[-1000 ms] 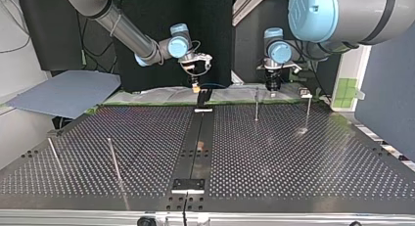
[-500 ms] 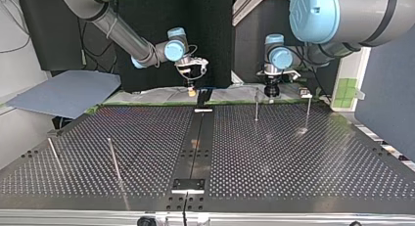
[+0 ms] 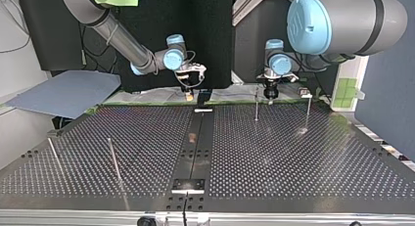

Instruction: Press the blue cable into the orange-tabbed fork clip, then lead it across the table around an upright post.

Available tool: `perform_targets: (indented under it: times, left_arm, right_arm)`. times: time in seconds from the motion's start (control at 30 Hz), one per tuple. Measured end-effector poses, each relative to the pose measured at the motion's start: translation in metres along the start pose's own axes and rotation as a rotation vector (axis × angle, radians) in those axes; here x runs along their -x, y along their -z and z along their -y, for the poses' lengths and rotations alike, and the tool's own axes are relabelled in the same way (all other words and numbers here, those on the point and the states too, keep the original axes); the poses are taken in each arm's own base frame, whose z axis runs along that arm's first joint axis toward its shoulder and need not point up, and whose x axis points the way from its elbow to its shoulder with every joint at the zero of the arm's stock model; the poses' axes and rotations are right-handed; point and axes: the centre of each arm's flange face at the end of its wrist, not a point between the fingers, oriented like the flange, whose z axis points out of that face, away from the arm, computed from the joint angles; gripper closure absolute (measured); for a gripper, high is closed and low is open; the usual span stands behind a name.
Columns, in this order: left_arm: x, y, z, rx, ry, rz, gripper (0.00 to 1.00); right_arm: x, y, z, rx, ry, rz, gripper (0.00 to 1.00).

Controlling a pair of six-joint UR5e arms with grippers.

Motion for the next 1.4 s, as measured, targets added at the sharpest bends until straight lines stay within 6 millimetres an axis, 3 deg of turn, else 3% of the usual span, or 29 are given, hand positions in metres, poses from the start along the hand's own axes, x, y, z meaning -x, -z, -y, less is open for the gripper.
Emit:
perform_targets:
  times: [0.37, 0.4, 0.43, 0.47, 0.5, 0.53, 0.57, 0.6, 0.97, 1.4]
  left_arm:
    - [0.005, -0.009, -0.006, -0.045, 0.060, -0.001, 1.00]
    - [0.004, -0.009, -0.006, -0.048, 0.062, -0.007, 0.92]
    - [0.004, -0.008, -0.007, -0.048, 0.063, -0.012, 0.75]
    - [0.004, -0.008, -0.008, -0.044, 0.063, -0.020, 0.75]
    - [0.004, -0.008, -0.010, -0.038, 0.061, -0.025, 0.43]
    - [0.003, -0.007, -0.011, -0.029, 0.057, -0.031, 0.22]
    - [0.003, -0.006, -0.014, -0.016, 0.049, -0.039, 0.22]
    - [0.002, -0.006, -0.015, -0.006, 0.043, -0.044, 0.00]
    - [-0.005, 0.009, -0.028, 0.091, -0.023, -0.133, 0.00]
    - [0.005, 0.054, -0.013, -0.002, -0.043, -0.235, 0.00]
  right_arm:
    - [-0.008, -0.008, -0.007, 0.010, 0.001, 0.009, 1.00]
    - [-0.008, -0.008, -0.007, 0.010, 0.001, 0.010, 1.00]
    - [-0.008, -0.008, -0.007, 0.010, 0.001, 0.010, 1.00]
    - [-0.008, -0.008, -0.007, 0.010, 0.001, 0.011, 1.00]
    - [-0.008, -0.008, -0.007, 0.010, 0.001, 0.011, 1.00]
    - [-0.008, -0.008, -0.007, 0.010, 0.001, 0.011, 1.00]
    - [-0.008, -0.008, -0.007, 0.010, 0.001, 0.011, 1.00]
    - [-0.008, -0.008, -0.007, 0.010, 0.001, 0.012, 1.00]
    - [-0.008, -0.008, -0.007, 0.009, 0.001, 0.010, 1.00]
    - [-0.009, -0.008, -0.007, 0.008, 0.000, 0.008, 1.00]
